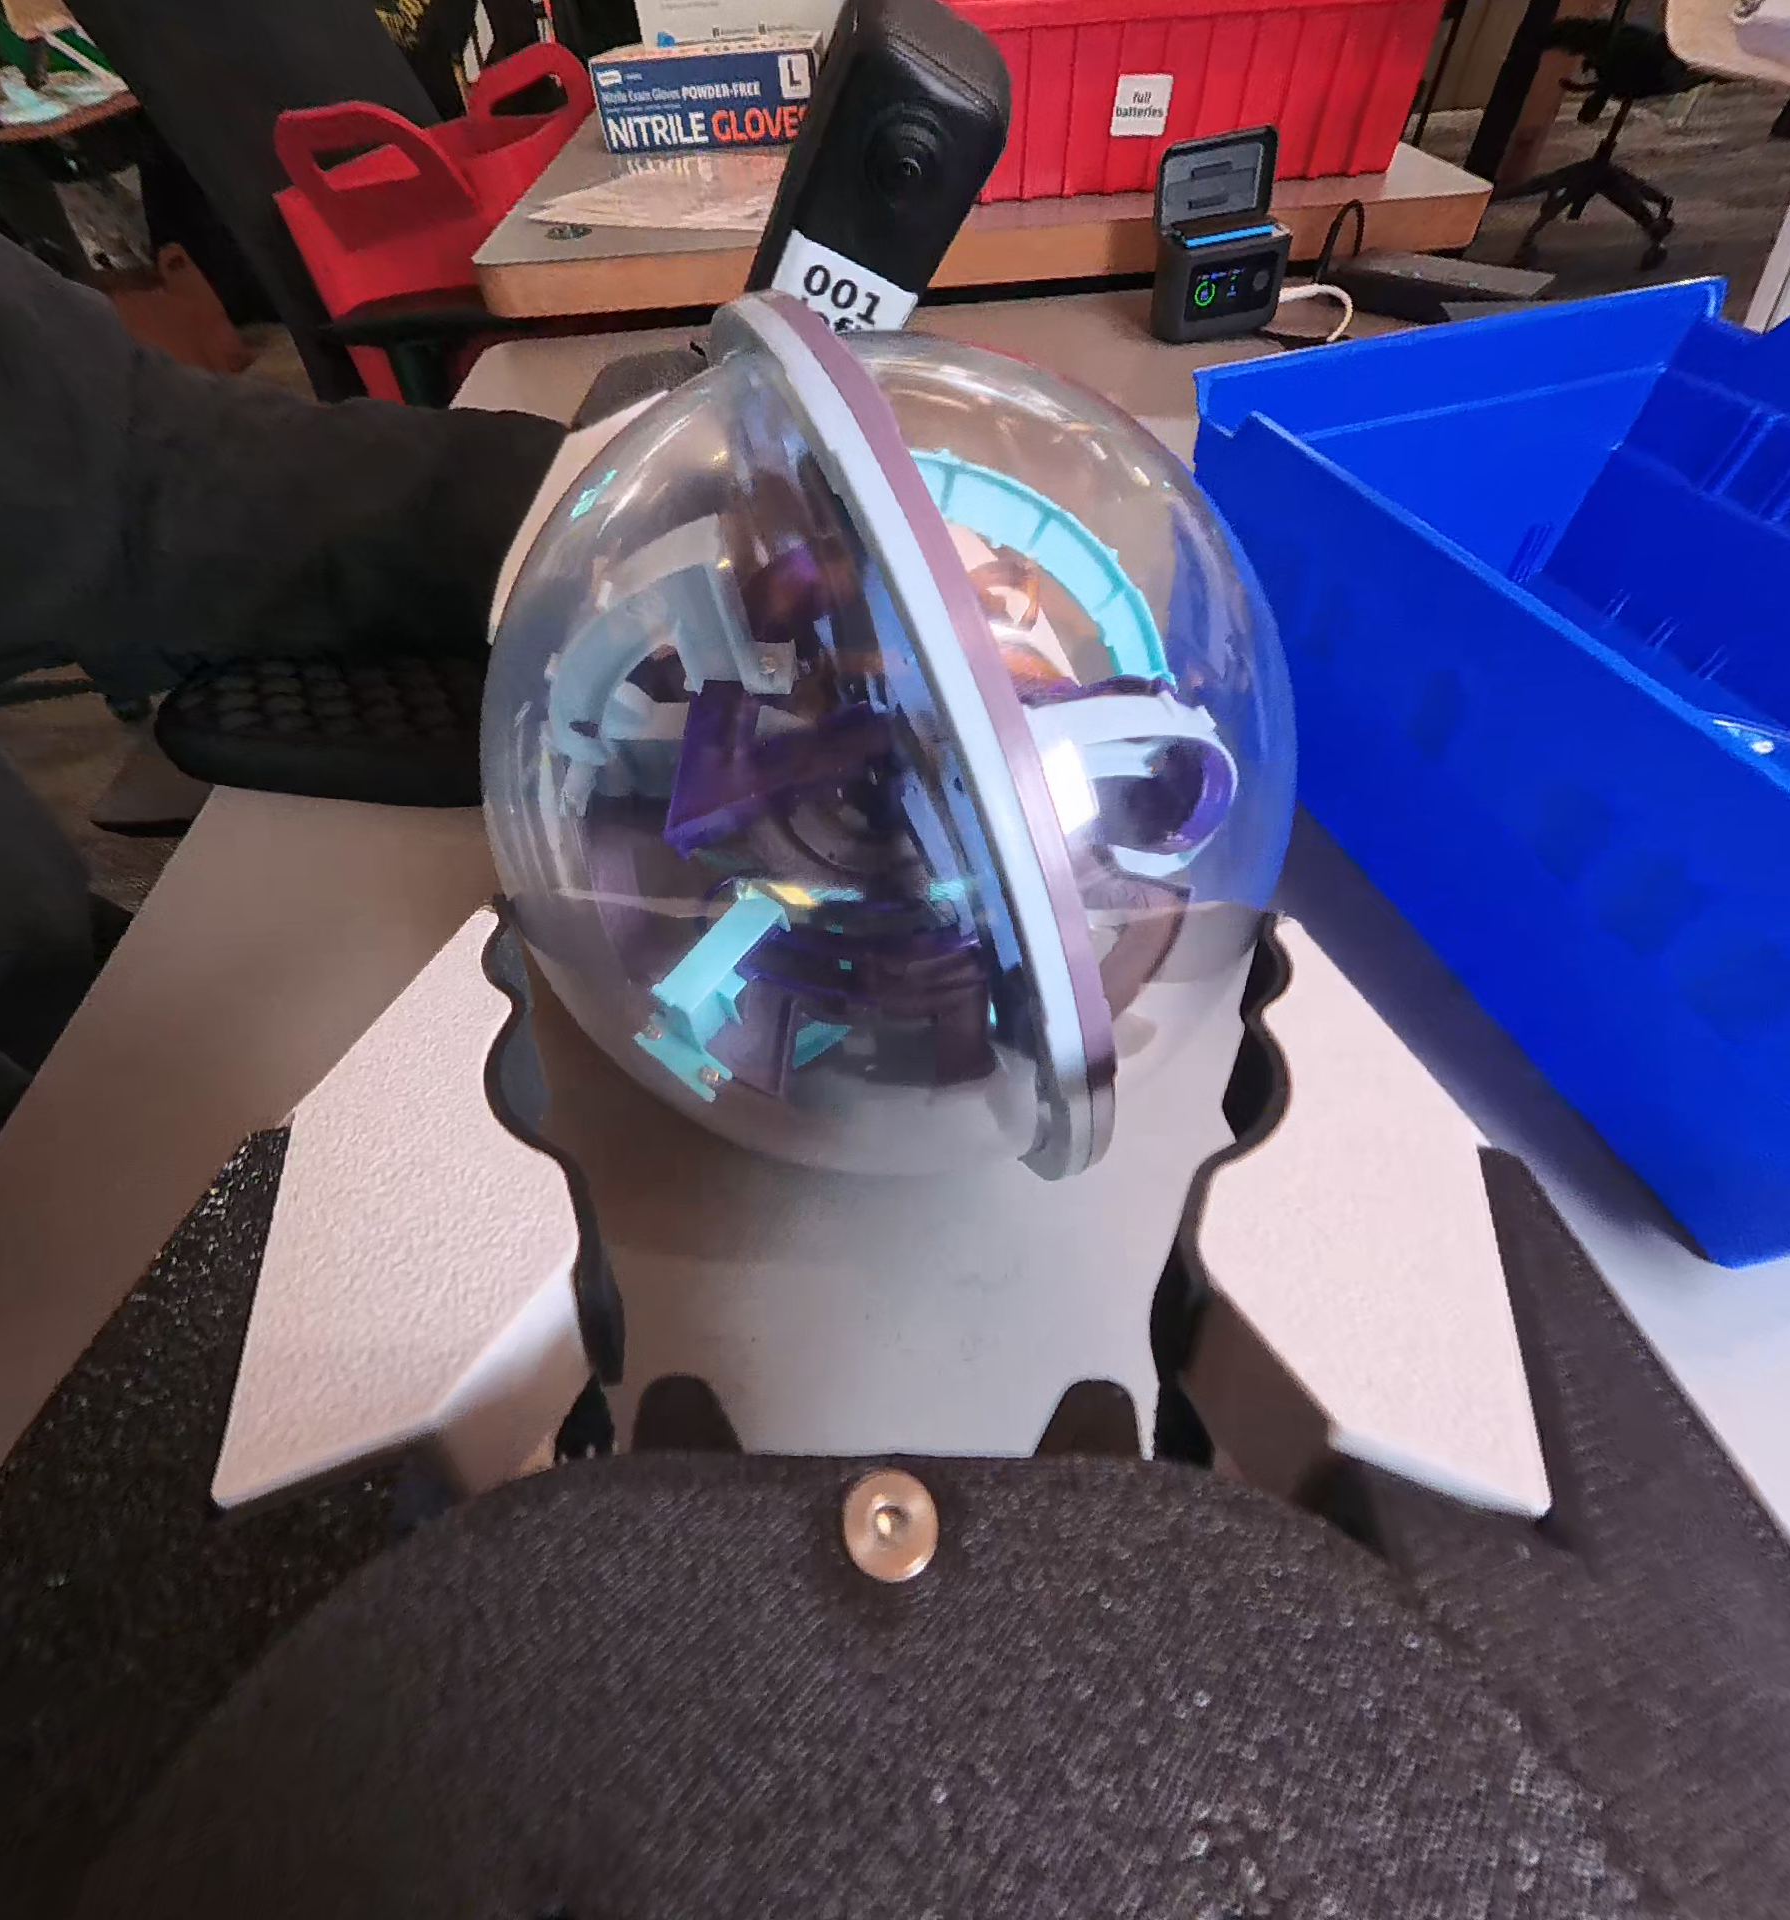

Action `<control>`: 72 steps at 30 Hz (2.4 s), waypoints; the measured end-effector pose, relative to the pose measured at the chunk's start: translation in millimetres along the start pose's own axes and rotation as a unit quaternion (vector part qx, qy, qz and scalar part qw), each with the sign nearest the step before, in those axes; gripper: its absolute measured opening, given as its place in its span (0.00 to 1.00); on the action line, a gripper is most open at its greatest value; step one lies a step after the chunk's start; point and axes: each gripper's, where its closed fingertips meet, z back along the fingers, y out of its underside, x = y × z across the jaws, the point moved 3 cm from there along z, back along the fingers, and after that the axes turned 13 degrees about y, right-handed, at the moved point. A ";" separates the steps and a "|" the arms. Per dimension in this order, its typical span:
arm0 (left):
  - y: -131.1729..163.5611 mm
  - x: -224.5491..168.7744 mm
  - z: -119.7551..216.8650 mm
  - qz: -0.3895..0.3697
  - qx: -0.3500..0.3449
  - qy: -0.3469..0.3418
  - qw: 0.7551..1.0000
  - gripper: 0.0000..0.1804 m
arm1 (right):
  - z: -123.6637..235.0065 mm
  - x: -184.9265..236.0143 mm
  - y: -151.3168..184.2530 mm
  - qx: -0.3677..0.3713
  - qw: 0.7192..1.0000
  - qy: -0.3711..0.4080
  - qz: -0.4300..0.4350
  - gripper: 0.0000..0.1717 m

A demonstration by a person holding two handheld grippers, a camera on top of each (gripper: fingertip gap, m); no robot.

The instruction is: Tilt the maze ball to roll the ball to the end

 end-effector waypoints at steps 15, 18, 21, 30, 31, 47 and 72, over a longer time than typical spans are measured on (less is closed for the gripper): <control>6.0 -1.9 1.3 -0.041 0.031 -0.002 0.999 0.84 | 0.8 3.6 -3.8 -0.024 0.999 0.005 0.029 0.77; 6.8 -1.9 1.8 -0.040 0.032 0.000 0.999 0.83 | 0.8 4.0 -4.8 -0.027 0.999 0.007 0.027 0.77; 6.8 -1.9 2.0 -0.041 0.032 0.001 0.999 0.83 | 0.7 4.3 -5.0 -0.027 0.999 0.008 0.027 0.77; 6.2 -0.3 3.8 -0.028 0.028 0.012 0.999 0.83 | -0.6 3.1 -6.4 -0.032 0.999 0.012 0.014 0.77; 6.2 -0.4 3.9 -0.028 0.029 0.013 0.999 0.83 | -0.7 3.3 -6.5 -0.033 0.999 0.012 0.014 0.77; 10.5 2.5 7.7 -0.033 0.058 0.005 0.998 0.82 | -5.8 -0.9 19.7 -0.025 0.995 0.022 0.091 0.77; -8.5 -6.6 20.1 -0.131 0.054 -0.053 0.989 0.83 | -11.8 0.0 24.1 -0.034 0.996 0.016 0.082 0.76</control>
